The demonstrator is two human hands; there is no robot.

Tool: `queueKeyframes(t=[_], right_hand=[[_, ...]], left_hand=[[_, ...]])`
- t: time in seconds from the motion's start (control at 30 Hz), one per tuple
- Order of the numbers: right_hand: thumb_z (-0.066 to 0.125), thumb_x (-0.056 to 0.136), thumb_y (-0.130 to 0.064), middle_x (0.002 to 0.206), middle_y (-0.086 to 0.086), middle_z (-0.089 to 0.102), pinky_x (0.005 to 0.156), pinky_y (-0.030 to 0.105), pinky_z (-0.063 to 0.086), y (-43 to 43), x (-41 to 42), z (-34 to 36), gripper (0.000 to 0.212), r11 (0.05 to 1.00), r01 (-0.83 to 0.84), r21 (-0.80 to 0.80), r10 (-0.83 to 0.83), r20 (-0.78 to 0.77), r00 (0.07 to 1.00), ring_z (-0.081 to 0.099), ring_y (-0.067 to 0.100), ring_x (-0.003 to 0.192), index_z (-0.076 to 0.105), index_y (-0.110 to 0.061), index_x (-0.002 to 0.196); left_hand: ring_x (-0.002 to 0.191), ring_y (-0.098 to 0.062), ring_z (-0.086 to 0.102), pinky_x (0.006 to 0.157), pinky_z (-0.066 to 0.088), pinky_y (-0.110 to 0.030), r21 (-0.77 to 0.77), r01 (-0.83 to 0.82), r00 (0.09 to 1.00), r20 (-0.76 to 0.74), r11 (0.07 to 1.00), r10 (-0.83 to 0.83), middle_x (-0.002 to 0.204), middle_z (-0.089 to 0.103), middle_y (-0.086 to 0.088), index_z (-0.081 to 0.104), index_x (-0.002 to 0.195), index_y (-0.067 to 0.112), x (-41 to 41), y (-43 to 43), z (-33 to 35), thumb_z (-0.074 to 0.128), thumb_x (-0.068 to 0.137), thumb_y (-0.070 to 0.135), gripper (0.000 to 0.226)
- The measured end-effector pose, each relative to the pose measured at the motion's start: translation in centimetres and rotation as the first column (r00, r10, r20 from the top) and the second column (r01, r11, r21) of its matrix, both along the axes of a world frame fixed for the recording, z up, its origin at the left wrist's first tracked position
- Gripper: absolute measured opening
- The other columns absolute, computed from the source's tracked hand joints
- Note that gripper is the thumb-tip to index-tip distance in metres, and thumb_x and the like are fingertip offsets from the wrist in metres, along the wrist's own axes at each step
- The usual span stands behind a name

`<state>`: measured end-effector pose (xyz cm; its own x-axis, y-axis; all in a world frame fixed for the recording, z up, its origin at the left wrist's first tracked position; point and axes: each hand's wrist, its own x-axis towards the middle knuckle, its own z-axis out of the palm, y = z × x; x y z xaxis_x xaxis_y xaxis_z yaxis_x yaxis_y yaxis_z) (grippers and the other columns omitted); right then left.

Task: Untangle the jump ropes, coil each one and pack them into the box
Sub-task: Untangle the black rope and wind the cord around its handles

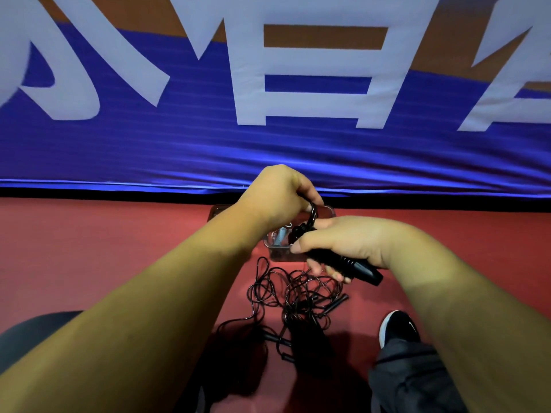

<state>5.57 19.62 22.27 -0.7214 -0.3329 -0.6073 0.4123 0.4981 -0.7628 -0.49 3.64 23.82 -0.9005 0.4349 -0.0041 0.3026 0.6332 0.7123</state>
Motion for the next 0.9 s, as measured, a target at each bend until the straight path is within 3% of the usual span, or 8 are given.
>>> queueKeyframes(t=[0.1, 0.23, 0.33, 0.43, 0.53, 0.67, 0.8, 0.9], right_hand=[[0.075, 0.094, -0.033, 0.075, 0.011, 0.068, 0.05, 0.031, 0.044, 0.1, -0.1, -0.3, 0.027, 1.0, -0.006, 0.007, 0.006, 0.02, 1.0, 0.052, 0.025, 0.048, 0.057, -0.017, 0.106], [0.075, 0.093, -0.036, 0.074, 0.009, 0.067, 0.051, 0.03, 0.044, 0.0, -0.1, -0.8, 0.027, 0.998, -0.008, 0.057, 0.007, 0.006, 1.0, 0.053, 0.025, 0.049, 0.058, -0.019, 0.102], [0.073, 0.092, -0.039, 0.074, 0.009, 0.066, 0.049, 0.028, 0.044, 0.1, -0.3, -1.0, 0.031, 0.995, 0.048, 0.092, -0.047, -0.02, 0.999, 0.053, 0.024, 0.049, 0.057, -0.017, 0.104], [0.067, 0.096, -0.037, 0.067, 0.008, 0.064, 0.043, 0.025, 0.041, 0.4, -0.7, -1.4, 0.024, 0.986, 0.092, 0.143, -0.082, -0.074, 0.994, 0.051, 0.023, 0.045, 0.058, -0.015, 0.093], [0.062, 0.101, -0.031, 0.069, 0.01, 0.065, 0.04, 0.023, 0.04, 0.5, -1.0, -1.9, 0.014, 0.97, 0.183, 0.162, -0.152, -0.185, 0.971, 0.051, 0.023, 0.044, 0.061, -0.018, 0.095], [0.059, 0.102, -0.029, 0.073, 0.01, 0.07, 0.042, 0.026, 0.045, 0.4, -1.6, -1.8, 0.009, 0.943, 0.29, 0.165, -0.225, -0.329, 0.917, 0.058, 0.025, 0.047, 0.062, -0.02, 0.104], [0.059, 0.103, -0.027, 0.073, 0.008, 0.065, 0.042, 0.026, 0.046, -0.1, -1.6, -1.5, 0.005, 0.932, 0.313, 0.182, -0.226, -0.383, 0.896, 0.058, 0.016, 0.042, 0.06, -0.022, 0.102], [0.06, 0.101, -0.023, 0.071, 0.008, 0.064, 0.045, 0.029, 0.049, -0.2, -2.0, -1.8, 0.003, 0.929, 0.322, 0.181, -0.23, -0.397, 0.888, 0.059, 0.018, 0.044, 0.059, -0.023, 0.103]], left_hand=[[0.081, -0.003, 0.071, 0.068, 0.048, -0.007, -0.029, -0.027, 1.0, 0.013, 0.999, 0.027, 0.084, 0.079, 0.01, 0.085, 0.092, 0.028, -0.2, -0.3, -0.1, 0.082, 0.082, 0.007, 0.024], [0.06, 0.007, 0.062, 0.054, 0.038, -0.003, -0.055, -0.031, 0.999, 0.042, 0.998, 0.033, 0.078, 0.077, 0.011, 0.084, 0.089, 0.027, -0.3, -0.5, 0.0, 0.082, 0.083, 0.007, 0.022], [0.055, 0.01, 0.057, 0.055, 0.04, -0.006, -0.075, 0.015, 1.0, 0.004, 0.997, -0.015, 0.074, 0.073, 0.014, 0.084, 0.092, 0.026, -0.2, -0.3, 1.0, 0.081, 0.083, 0.008, 0.02], [0.074, 0.002, 0.068, 0.074, 0.055, -0.021, -0.146, 0.091, 0.995, -0.024, 0.985, -0.095, 0.081, 0.076, 0.012, 0.083, 0.091, 0.027, -0.1, -0.3, 2.0, 0.085, 0.081, 0.014, 0.017], [0.083, -0.006, 0.072, 0.079, 0.057, -0.024, -0.161, 0.161, 0.987, 0.04, 0.974, -0.156, 0.088, 0.078, 0.009, 0.081, 0.097, 0.024, 0.0, -0.6, 2.4, 0.086, 0.082, 0.014, 0.019], [0.068, -0.015, 0.065, 0.064, 0.056, -0.029, -0.186, 0.165, 0.98, 0.14, 0.969, -0.14, 0.085, 0.071, 0.003, 0.069, 0.108, 0.017, 0.1, -1.0, 2.9, 0.078, 0.093, 0.017, 0.017], [0.068, -0.029, 0.073, 0.071, 0.061, -0.046, -0.106, 0.226, 0.892, 0.422, 0.968, -0.162, 0.077, 0.072, -0.018, 0.05, 0.103, 0.009, 1.1, -1.1, 2.8, 0.058, 0.107, 0.02, 0.014], [0.067, -0.029, 0.067, 0.058, 0.053, -0.033, -0.155, 0.223, 0.915, 0.373, 0.962, -0.152, 0.075, 0.065, -0.01, 0.049, 0.102, 0.01, 0.9, -1.3, 3.0, 0.058, 0.107, 0.032, 0.024]])
